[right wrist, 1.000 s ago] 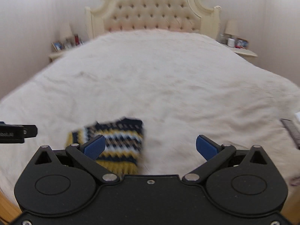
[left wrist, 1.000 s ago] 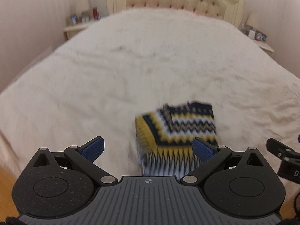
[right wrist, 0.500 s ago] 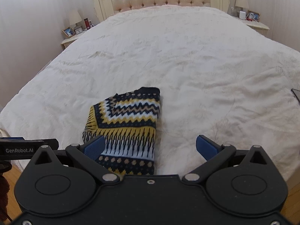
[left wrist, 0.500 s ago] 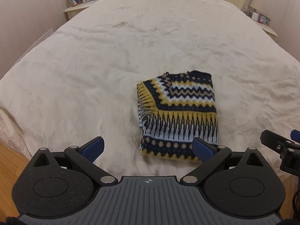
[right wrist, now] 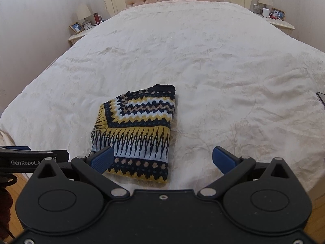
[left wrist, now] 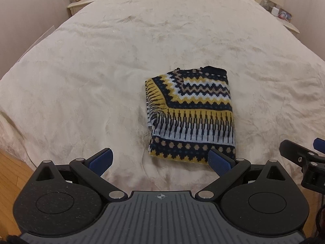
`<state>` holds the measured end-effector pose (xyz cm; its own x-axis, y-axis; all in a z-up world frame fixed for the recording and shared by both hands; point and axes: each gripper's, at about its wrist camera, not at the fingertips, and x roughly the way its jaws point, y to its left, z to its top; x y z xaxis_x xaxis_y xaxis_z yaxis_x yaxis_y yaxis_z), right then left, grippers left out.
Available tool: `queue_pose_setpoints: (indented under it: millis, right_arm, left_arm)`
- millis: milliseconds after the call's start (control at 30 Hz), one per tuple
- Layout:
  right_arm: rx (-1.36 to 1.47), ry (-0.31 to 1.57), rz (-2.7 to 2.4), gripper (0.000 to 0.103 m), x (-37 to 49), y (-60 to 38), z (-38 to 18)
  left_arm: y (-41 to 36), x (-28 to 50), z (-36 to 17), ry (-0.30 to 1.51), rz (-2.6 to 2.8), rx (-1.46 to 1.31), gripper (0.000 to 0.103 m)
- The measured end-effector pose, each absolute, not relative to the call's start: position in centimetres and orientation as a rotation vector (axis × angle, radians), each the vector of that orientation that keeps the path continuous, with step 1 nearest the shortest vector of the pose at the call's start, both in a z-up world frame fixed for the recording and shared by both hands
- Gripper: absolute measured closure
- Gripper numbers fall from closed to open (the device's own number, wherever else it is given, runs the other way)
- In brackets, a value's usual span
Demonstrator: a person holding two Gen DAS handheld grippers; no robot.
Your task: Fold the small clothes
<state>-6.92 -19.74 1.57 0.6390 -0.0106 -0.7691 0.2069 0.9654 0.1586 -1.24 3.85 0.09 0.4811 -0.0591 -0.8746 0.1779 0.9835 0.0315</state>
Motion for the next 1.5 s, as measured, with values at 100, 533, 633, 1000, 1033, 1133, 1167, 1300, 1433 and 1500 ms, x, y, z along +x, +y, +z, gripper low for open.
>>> queue_pose_setpoints:
  millis: [100, 533, 633, 1000, 1033, 1133, 1167, 1300, 1433, 1500]
  right_arm:
    - [0.242, 0.871, -0.125, 0.001, -7.0, -19.8, 1.5]
    - [0.255, 0.876, -0.125, 0.001, -7.1, -19.7, 1.2]
    - [0.257, 0.877, -0.127, 0.001, -7.1, -19.7, 1.2]
    - [0.265, 0.876, -0.13, 0.001, -7.0, -19.4, 1.1]
    - [0.265, 0.877, -0.131, 0.001, -7.0, -19.2, 1.1]
    - [0.267, 0.884, -0.132, 0.001, -6.9, -18.9, 1.1]
    - [0.268, 0.886, -0.131, 0.001, -6.8, -18.8, 1.0]
    - [0.27, 0.893, -0.132, 0.001, -6.7, -18.6, 0.9]
    - [0.272, 0.901, -0.134, 0.001, -6.5, -18.4, 0.8]
    - [0.275, 0.903, -0.133, 0.001, -6.3, -18.3, 0.7]
  left_arm:
    - [3.7, -1.3, 0.0, 1.061, -0.147, 0.13, 0.002]
    - [3.6, -1.4, -0.4, 1.077, -0.148, 0.142, 0.002]
    - [3.7, -1.4, -0.3, 1.078, -0.146, 0.144, 0.002]
    - [4.7, -1.1, -0.4, 1.083, -0.14, 0.141, 0.002]
    - [4.7, -1.1, -0.4, 1.083, -0.139, 0.141, 0.002]
    - [4.9, -1.0, -0.5, 1.085, -0.139, 0.141, 0.002]
    - [5.0, -0.9, -0.5, 1.086, -0.138, 0.14, 0.002]
    - [5.3, -0.7, -0.8, 1.093, -0.133, 0.137, 0.002]
    - [5.4, -0.5, -0.9, 1.098, -0.131, 0.137, 0.002]
    - [5.4, -0.4, -0.9, 1.1, -0.13, 0.138, 0.002]
